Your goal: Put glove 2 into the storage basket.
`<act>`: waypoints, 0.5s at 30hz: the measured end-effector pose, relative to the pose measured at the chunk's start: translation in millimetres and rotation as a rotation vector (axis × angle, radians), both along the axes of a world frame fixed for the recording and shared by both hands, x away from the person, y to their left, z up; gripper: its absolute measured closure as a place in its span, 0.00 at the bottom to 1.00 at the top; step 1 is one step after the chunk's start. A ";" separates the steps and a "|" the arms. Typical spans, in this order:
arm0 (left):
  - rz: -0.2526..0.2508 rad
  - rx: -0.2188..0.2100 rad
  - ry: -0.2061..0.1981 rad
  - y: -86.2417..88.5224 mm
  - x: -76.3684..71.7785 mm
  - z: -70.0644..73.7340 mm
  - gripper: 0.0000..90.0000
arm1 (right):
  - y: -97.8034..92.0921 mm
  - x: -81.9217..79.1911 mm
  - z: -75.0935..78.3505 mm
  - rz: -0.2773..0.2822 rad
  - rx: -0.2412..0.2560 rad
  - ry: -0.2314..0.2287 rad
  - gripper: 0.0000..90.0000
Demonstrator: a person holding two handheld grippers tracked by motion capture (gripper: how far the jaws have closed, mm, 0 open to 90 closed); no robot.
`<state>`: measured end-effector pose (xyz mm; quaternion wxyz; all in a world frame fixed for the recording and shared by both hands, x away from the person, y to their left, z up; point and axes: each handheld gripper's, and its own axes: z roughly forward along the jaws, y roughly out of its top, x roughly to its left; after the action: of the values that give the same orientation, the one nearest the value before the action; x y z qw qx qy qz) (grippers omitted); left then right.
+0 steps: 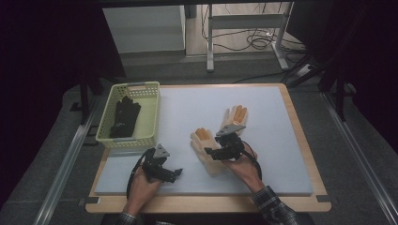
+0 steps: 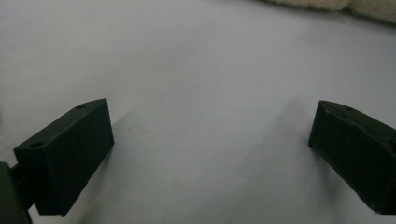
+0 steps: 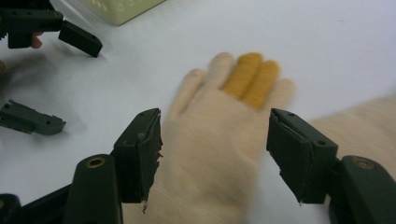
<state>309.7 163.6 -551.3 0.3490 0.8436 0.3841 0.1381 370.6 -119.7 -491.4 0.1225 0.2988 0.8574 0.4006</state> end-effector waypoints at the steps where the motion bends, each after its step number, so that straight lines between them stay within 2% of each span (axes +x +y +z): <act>1: -0.001 0.001 0.000 0.1 0.0 0.1 0.00 | -5.3 0.3 1.7 -0.004 -0.005 0.001 0.40; 3: -0.001 0.002 0.000 0.1 0.0 0.0 0.00 | -16.4 0.1 1.0 -0.022 -0.026 0.006 0.49; 4: -0.001 0.001 0.000 0.1 0.1 0.0 0.00 | -28.0 -1.2 -4.0 -0.036 -0.036 0.022 0.62; 5: -0.001 0.001 0.000 0.1 0.1 0.0 0.00 | -28.0 -1.2 -4.0 -0.036 -0.036 0.022 0.62; 8: 0.001 0.000 0.002 -0.1 -0.1 0.0 0.00 | -45.9 -7.7 -17.2 -0.030 -0.040 0.045 0.83; 9: 0.001 0.000 0.002 -0.1 -0.1 0.0 0.00 | -45.9 -7.7 -17.2 -0.030 -0.040 0.045 0.83; 10: 0.001 0.000 0.002 -0.1 -0.1 0.0 0.00 | -51.4 -11.3 -22.0 -0.022 -0.036 0.058 0.87; 15: 0.001 0.000 0.002 -0.1 -0.1 0.0 0.00 | -55.7 -17.4 -28.1 0.000 -0.030 0.069 0.89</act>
<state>309.6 163.5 -551.3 0.3487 0.8435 0.3847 0.1375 353.2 -175.4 -519.5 0.0972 0.3105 0.8672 0.3771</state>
